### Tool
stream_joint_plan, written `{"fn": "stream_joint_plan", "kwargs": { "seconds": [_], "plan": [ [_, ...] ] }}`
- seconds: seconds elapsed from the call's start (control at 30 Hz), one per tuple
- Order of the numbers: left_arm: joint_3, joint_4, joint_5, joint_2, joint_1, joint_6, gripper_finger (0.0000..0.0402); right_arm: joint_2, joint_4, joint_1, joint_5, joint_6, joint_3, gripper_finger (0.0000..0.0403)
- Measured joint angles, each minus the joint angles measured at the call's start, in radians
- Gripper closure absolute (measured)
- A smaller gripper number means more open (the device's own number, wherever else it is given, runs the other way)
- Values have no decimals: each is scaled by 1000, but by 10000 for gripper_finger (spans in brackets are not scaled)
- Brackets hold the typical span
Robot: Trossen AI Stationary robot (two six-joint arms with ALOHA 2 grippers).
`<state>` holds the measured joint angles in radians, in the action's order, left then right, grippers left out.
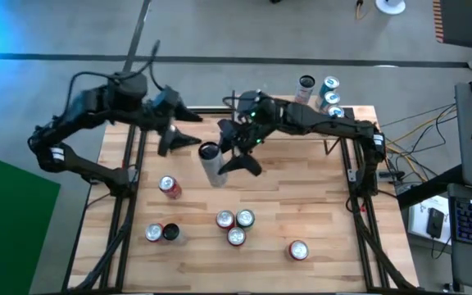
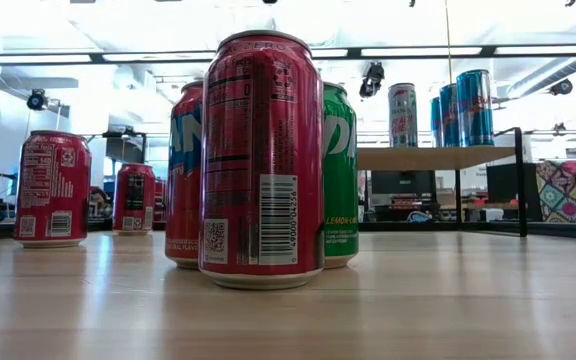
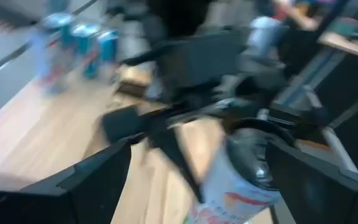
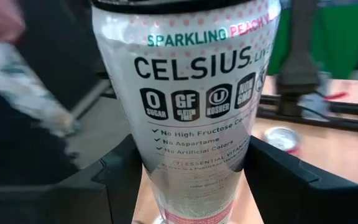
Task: Place canned beverage on shelf
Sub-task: Put the top white-pink soda can on the shelf aligned with the other white-pink soda can
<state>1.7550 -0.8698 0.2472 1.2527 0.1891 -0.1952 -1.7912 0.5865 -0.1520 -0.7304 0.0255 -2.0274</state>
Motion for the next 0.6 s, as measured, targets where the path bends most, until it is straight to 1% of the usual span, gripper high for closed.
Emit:
{"fn": "stream_joint_plan", "kwargs": {
  "seconds": [0.07, 0.17, 0.23, 0.4, 0.47, 0.6],
  "plan": [
    [-38, 86, 9, 0, -20, 26, 46, 9, 1, -3, -19, -4, 15, 167],
    [-79, 153, 8, 3, -26, 53, 47, 24, 11, -3, -18, -7, 45, 164],
    [-95, 155, 34, 6, -26, 77, 47, 39, 9, -5, -19, -7, 68, 163],
    [-97, 168, 181, 14, -29, 142, 47, 89, -33, -15, -76, -23, 141, 165],
    [-97, 170, 189, 15, -30, 169, 47, 103, -57, -18, -117, -41, 173, 163],
    [-97, 183, 189, 23, -30, 215, 47, 134, -121, -19, -135, -79, 234, 158]
  ]
}}
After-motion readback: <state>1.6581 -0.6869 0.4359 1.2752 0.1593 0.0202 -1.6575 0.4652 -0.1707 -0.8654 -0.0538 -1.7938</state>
